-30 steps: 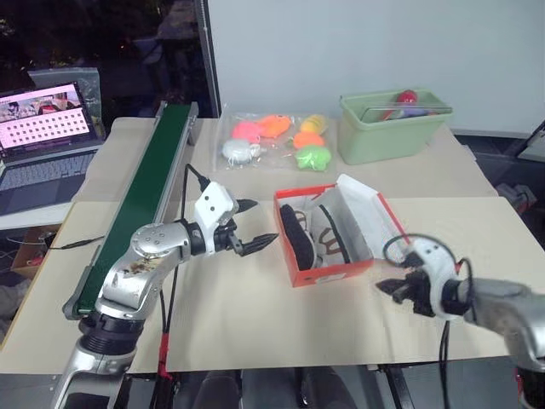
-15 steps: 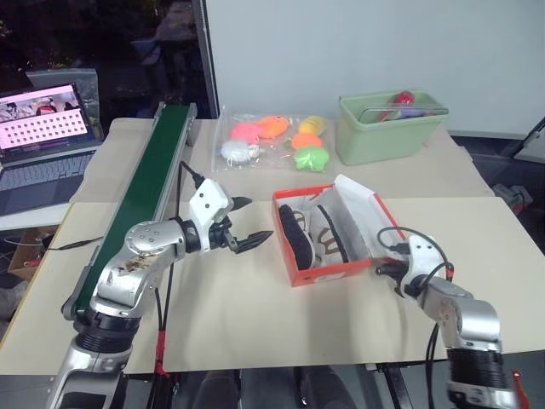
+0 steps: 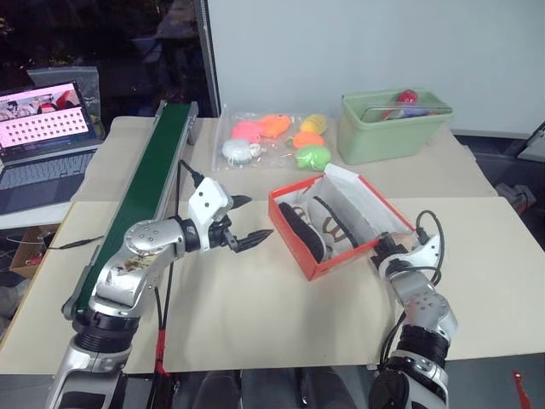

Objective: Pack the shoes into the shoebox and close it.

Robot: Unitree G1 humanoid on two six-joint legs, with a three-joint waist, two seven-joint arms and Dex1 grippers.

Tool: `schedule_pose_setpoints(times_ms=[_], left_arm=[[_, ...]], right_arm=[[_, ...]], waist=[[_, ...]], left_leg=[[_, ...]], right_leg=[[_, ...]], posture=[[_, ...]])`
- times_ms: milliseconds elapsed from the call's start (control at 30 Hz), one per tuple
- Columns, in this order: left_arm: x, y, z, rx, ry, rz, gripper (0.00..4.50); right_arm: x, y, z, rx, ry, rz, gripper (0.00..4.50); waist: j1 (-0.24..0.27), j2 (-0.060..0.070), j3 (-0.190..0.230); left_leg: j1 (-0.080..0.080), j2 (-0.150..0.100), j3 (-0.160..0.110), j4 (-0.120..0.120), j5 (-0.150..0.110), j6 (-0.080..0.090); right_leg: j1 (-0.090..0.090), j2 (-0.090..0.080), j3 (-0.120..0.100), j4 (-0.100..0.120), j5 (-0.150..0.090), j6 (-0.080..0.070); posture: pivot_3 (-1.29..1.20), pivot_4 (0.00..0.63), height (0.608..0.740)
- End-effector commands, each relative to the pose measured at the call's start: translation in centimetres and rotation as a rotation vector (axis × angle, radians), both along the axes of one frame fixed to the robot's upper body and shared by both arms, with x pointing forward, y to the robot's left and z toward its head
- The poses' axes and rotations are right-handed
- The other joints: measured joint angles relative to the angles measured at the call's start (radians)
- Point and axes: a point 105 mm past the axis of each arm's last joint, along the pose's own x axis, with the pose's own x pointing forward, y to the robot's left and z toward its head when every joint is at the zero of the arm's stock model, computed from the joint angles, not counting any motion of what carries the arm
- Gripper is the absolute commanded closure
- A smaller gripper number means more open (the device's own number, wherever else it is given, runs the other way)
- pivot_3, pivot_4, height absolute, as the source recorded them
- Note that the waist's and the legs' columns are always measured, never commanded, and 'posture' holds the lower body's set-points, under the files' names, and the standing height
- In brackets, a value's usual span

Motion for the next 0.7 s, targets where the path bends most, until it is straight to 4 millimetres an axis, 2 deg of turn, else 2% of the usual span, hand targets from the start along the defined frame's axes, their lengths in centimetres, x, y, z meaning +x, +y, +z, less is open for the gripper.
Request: schedule_pose_setpoints(times_ms=[33,200,300,367,433,500,567,700], left_arm=[[-0.1,-0.2,1.5,-0.001,-0.055,-0.013,0.0],[-0.1,-0.1,1.4,0.006,-0.049,-0.015,0.0],[-0.1,-0.1,1.3,0.008,-0.047,-0.016,0.0],[-0.1,0.0,1.3,0.011,-0.045,-0.015,0.0],[-0.2,0.0,1.1,0.015,-0.041,-0.014,0.0],[-0.4,-0.1,0.9,0.022,-0.034,-0.016,0.0],[-0.5,-0.1,0.8,0.025,-0.03,-0.017,0.0],[-0.5,-0.3,0.9,0.02,-0.027,-0.017,0.0]], right_arm=[[0.7,0.0,3.5,-0.13,-0.149,0.043,4.46],[0.6,2.4,7.2,-0.471,-0.283,0.236,4.46],[0.0,3.8,8.6,-0.64,-0.337,0.335,4.46],[-0.3,4.5,9.5,-0.828,-0.36,0.379,4.46],[-0.8,6.0,10.4,-1.19,-0.404,0.46,4.46],[-1.7,8.2,10.4,-1.593,-0.484,0.574,4.46],[-2.3,9.2,10.0,-1.82,-0.54,0.624,4.46],[-2.7,8.8,8.3,-2.185,-0.59,0.663,4.46]], waist=[[-0.001,0.001,0.0],[-0.002,0.004,0.002],[-0.004,0.005,0.003],[-0.005,0.005,0.003],[-0.004,0.006,0.003],[-0.001,0.006,0.003],[-0.002,0.006,0.004],[0.002,0.005,0.004]], left_leg=[[0.0,0.0,0.0,0.0,0.0,0.0],[0.0,0.0,0.0,0.0,0.0,0.0],[0.0,0.0,0.0,0.0,0.0,0.0],[0.0,0.0,0.0,0.0,0.0,0.0],[0.0,0.0,0.0,0.0,0.0,0.0],[0.0,-0.001,0.0,0.0,0.0,0.0],[0.0,-0.001,0.001,0.0,0.0,0.0],[0.0,-0.001,0.001,0.0,0.0,0.0]], right_leg=[[0.0,0.0,0.0,0.0,0.0,0.0],[-0.001,0.0,0.0,0.0,0.0,0.0],[-0.001,0.0,0.0,0.0,0.0,0.0],[-0.001,0.001,0.0,0.0,0.0,0.0],[-0.001,0.0,0.0,0.0,0.0,0.0],[-0.001,0.0,0.0,0.0,-0.001,0.001],[-0.001,0.0,0.0,-0.001,-0.001,0.002],[-0.001,0.0,0.0,-0.001,-0.001,0.002]], posture=[[0.0,0.15,0.729],[0.0,0.15,0.729],[0.0,0.15,0.729],[0.0,0.15,0.729],[0.0,0.15,0.729],[0.0,0.15,0.729],[0.0,0.15,0.729],[0.0,0.15,0.729]])
